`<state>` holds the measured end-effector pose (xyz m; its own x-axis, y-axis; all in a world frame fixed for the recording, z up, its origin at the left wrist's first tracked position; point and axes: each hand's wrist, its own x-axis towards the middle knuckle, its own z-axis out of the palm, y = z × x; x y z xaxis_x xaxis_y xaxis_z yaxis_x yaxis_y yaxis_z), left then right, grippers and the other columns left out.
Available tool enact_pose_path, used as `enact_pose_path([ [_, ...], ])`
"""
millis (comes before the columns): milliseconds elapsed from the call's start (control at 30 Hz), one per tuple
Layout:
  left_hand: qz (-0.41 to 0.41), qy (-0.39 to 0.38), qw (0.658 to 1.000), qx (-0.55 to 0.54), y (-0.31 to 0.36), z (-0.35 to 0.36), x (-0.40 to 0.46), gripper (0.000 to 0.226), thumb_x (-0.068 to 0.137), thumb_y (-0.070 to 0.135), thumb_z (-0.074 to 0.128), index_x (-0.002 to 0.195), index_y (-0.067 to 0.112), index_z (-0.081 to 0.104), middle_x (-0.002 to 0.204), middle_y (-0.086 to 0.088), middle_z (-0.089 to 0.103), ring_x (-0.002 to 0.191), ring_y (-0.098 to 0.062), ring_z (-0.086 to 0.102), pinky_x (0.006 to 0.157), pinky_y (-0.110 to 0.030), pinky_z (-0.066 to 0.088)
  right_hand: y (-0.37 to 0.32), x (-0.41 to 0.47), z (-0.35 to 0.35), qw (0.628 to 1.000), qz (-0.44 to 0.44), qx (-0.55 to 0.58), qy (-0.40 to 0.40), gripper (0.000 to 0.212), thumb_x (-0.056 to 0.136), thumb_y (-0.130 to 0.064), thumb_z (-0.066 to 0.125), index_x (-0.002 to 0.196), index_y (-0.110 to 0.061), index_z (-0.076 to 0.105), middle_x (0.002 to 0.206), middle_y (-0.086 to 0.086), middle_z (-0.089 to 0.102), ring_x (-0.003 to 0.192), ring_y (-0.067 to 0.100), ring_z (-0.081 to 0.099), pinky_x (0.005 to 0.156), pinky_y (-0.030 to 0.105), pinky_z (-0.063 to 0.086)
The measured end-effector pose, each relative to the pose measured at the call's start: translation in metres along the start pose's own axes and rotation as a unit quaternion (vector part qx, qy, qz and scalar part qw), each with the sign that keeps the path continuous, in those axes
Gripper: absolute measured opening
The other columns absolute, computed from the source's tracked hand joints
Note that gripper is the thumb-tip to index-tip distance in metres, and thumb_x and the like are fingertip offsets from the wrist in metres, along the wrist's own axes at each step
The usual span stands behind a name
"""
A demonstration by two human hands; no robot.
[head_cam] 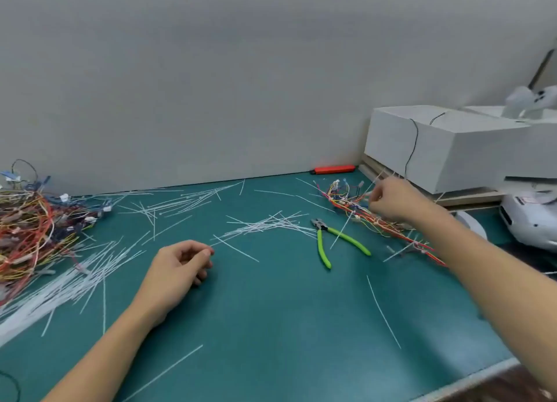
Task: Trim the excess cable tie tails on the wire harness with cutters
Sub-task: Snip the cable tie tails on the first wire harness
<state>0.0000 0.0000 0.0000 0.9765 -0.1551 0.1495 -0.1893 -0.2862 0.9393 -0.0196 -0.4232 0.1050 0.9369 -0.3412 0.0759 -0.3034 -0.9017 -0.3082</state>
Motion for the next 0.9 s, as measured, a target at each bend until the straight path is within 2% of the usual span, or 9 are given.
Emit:
enact_pose_path([
  [100, -0.001, 0.001, 1.000, 0.019, 0.000, -0.001, 0.001, 0.025, 0.099, 0.016, 0.065, 0.085, 0.033, 0.076, 0.077, -0.003, 0.074, 0.061, -0.010, 0.063, 0.054, -0.021, 0.052, 0.009, 0.001, 0.011, 0.996, -0.022, -0.084, 0.001, 0.014, 0.091, -0.028, 0.072, 0.098, -0.017, 0.076, 0.096, 0.004, 0.072, 0.087, 0.023, 0.066, 0.077, 0.033, 0.053],
  [200, -0.007, 0.000, 1.000, 0.009, 0.001, -0.001, -0.001, 0.026, 0.099, 0.016, 0.064, 0.085, 0.033, 0.076, 0.078, -0.003, 0.074, 0.063, -0.011, 0.065, 0.056, -0.021, 0.053, 0.004, 0.001, 0.036, 0.994, -0.028, -0.105, -0.014, 0.023, 0.093, -0.038, 0.073, 0.108, -0.021, 0.072, 0.103, 0.005, 0.069, 0.094, 0.028, 0.066, 0.081, 0.037, 0.055],
  [267, -0.008, 0.000, 1.000, -0.004, 0.001, -0.004, -0.004, 0.025, 0.099, 0.015, 0.064, 0.085, 0.032, 0.077, 0.078, -0.004, 0.073, 0.064, -0.012, 0.065, 0.057, -0.021, 0.053, 0.003, 0.006, 0.050, 0.993, -0.021, -0.118, 0.006, 0.021, 0.093, -0.038, 0.074, 0.106, -0.021, 0.072, 0.108, 0.007, 0.069, 0.098, 0.031, 0.066, 0.083, 0.039, 0.055],
  [433, -0.014, -0.006, 1.000, -0.012, 0.002, -0.003, -0.002, 0.020, 0.098, 0.018, 0.066, 0.089, 0.030, 0.078, 0.078, -0.004, 0.073, 0.064, -0.012, 0.063, 0.057, -0.024, 0.053, 0.006, 0.015, 0.058, 0.993, -0.019, -0.102, 0.052, 0.009, 0.096, -0.030, 0.069, 0.087, -0.029, 0.067, 0.102, 0.005, 0.072, 0.086, 0.029, 0.063, 0.075, 0.038, 0.055],
  [533, -0.013, -0.010, 1.000, -0.008, 0.001, -0.004, -0.002, 0.018, 0.097, 0.019, 0.067, 0.091, 0.030, 0.079, 0.079, -0.003, 0.073, 0.065, -0.012, 0.063, 0.058, -0.025, 0.053, 0.006, 0.021, 0.047, 0.998, 0.003, -0.014, 0.063, 0.007, 0.093, -0.036, 0.074, 0.091, -0.030, 0.077, 0.095, 0.002, 0.074, 0.083, 0.028, 0.065, 0.072, 0.037, 0.055],
  [600, -0.013, -0.012, 1.000, -0.008, 0.001, -0.004, -0.002, 0.018, 0.097, 0.019, 0.068, 0.091, 0.030, 0.080, 0.079, -0.003, 0.074, 0.065, -0.011, 0.064, 0.059, -0.025, 0.053, 0.006, 0.027, 0.035, 0.996, 0.013, 0.056, 0.073, 0.013, 0.090, -0.038, 0.079, 0.092, -0.025, 0.081, 0.088, 0.001, 0.074, 0.075, 0.023, 0.062, 0.066, 0.032, 0.048],
  [700, -0.014, -0.015, 1.000, -0.013, 0.000, -0.003, -0.001, 0.017, 0.096, 0.019, 0.068, 0.092, 0.030, 0.080, 0.080, -0.003, 0.074, 0.066, -0.011, 0.064, 0.059, -0.024, 0.054, 0.004, 0.036, 0.012, 0.989, 0.013, 0.124, 0.082, 0.015, 0.093, -0.027, 0.077, 0.095, -0.013, 0.083, 0.084, 0.003, 0.076, 0.060, 0.018, 0.053, 0.058, 0.029, 0.041],
  [800, -0.015, -0.013, 1.000, -0.012, -0.001, -0.003, -0.001, 0.017, 0.096, 0.020, 0.069, 0.092, 0.031, 0.081, 0.080, -0.002, 0.074, 0.066, -0.011, 0.064, 0.060, -0.024, 0.054, 0.000, 0.044, -0.009, 0.989, -0.006, 0.114, 0.094, 0.019, 0.096, -0.020, 0.070, 0.108, -0.009, 0.080, 0.109, 0.010, 0.076, 0.083, 0.023, 0.064, 0.075, 0.032, 0.048],
  [900, -0.014, -0.012, 1.000, -0.011, -0.001, -0.002, -0.001, 0.018, 0.096, 0.019, 0.069, 0.090, 0.032, 0.080, 0.080, -0.002, 0.074, 0.066, -0.011, 0.064, 0.060, -0.024, 0.054, -0.004, 0.050, -0.018, 0.986, -0.004, 0.140, 0.090, 0.024, 0.093, -0.022, 0.075, 0.114, -0.010, 0.076, 0.106, 0.008, 0.070, 0.095, 0.023, 0.062, 0.081, 0.030, 0.044],
])
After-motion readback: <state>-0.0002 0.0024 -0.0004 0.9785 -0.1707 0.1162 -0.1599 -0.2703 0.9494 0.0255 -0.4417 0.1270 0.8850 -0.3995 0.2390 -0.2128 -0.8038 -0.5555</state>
